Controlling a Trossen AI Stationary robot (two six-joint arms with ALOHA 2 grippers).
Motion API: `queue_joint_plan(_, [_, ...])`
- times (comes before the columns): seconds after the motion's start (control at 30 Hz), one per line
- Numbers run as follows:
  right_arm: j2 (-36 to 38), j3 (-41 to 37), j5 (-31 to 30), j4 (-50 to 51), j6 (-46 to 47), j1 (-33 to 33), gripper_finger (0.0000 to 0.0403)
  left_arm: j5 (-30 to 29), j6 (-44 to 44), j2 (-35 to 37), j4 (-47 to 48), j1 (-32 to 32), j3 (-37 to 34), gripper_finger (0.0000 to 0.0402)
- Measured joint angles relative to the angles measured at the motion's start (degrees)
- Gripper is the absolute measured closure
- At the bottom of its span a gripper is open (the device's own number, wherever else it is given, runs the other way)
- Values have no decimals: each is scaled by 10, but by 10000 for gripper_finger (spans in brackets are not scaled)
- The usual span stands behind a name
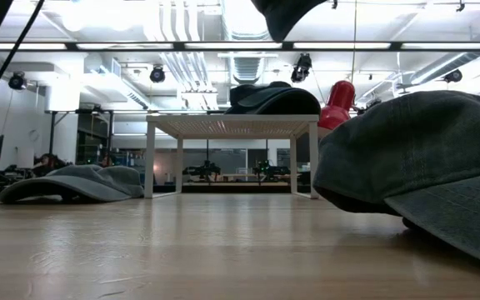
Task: Pick & Place hat
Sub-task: Stack the blue cap on the blue cap on the shelf
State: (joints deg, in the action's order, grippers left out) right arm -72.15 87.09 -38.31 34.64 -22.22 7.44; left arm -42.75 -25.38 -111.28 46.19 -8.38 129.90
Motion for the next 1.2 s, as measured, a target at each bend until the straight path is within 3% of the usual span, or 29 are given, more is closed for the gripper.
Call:
queue_joint_plan(0.5, [48, 17, 14, 18, 42, -24, 394, 17, -2, 12, 8, -5, 1, 342])
queue_joint_plan(0.63, [68, 15, 92, 21, 71, -56, 394, 17, 0, 26, 23, -12, 1, 342])
queue_joint_plan(0.77, [79, 15, 210, 20, 86, -101, 394, 12, -5, 36, 77, -25, 1, 344])
queue_joint_plan(0.9, [71, 14, 321, 19, 107, -150, 394, -25, -57, 38, 153, -40, 1, 344])
queue_joint_plan(1.2, [26, 14, 487, -18, 86, -228, 394, -105, -215, 38, 330, -81, 1, 345])
